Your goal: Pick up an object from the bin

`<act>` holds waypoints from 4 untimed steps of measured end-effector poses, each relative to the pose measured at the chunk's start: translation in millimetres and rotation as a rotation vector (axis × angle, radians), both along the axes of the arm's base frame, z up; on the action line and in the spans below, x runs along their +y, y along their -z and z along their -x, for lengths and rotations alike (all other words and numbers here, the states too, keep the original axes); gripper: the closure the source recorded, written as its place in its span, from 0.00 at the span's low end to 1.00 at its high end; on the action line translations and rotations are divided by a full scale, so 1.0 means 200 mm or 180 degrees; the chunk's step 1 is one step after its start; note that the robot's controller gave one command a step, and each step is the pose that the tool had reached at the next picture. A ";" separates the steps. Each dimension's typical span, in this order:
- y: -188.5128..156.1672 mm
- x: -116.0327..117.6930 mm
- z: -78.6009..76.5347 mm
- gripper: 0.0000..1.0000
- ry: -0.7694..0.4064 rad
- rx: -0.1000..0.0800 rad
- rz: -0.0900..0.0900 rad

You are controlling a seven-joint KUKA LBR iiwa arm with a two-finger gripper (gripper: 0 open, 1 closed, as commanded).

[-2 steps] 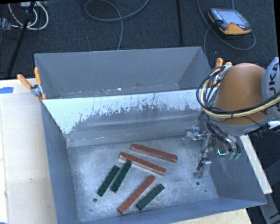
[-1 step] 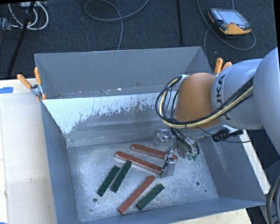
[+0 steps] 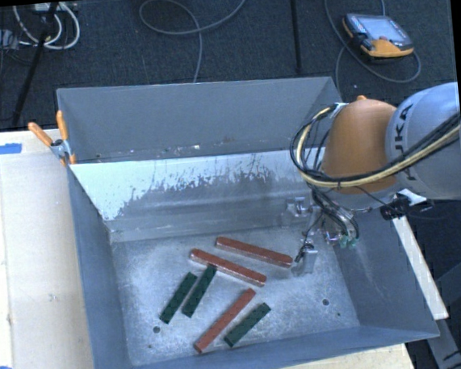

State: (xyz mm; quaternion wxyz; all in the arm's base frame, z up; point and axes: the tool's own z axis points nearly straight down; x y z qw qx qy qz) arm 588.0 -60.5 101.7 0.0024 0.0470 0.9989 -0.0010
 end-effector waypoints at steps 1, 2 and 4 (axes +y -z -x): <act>0.01 0.23 -0.13 0.00 -0.0024 0.0002 -0.0014; 0.16 0.44 -0.12 0.00 -0.0629 0.0024 -0.0008; 0.14 0.44 -0.13 1.00 -0.0630 -0.0013 -0.0002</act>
Offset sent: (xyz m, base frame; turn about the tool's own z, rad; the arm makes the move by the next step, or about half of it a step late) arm 0.0249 0.0422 -0.0017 -0.0030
